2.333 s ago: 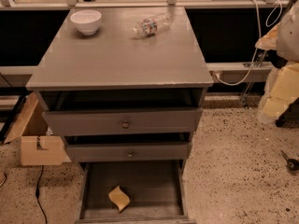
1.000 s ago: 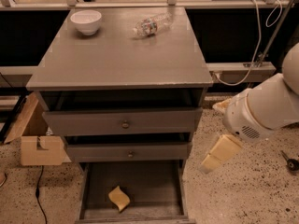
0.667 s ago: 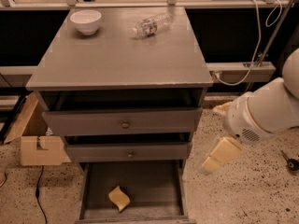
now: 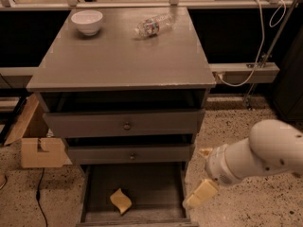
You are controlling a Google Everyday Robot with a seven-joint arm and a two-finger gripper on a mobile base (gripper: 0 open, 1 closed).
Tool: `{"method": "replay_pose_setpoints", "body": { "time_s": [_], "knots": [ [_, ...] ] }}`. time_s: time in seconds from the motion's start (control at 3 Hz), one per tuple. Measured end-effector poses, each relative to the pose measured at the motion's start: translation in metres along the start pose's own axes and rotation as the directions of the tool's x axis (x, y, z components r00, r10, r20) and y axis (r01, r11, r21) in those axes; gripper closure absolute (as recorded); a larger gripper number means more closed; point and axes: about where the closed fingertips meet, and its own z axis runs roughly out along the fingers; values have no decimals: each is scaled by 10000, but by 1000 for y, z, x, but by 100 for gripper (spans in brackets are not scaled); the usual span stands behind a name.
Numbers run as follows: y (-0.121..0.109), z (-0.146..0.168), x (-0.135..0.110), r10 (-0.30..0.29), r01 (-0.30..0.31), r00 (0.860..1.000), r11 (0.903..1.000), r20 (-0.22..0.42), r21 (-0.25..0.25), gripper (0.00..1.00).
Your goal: Pick sponge from bottom drawer and place on counter
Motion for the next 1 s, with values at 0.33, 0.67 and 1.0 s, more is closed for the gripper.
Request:
{"method": "replay_pose_setpoints", "body": {
  "time_s": [0.33,0.67,1.0],
  "knots": [
    [12,109,20,-354,388,9975,9977,613,-557,0],
    [2,184,19,-276,336,9908,9985,1324,-433,0],
    [2,184,19,-276,336,9908,9985,1324,-433,0]
  ]
}}
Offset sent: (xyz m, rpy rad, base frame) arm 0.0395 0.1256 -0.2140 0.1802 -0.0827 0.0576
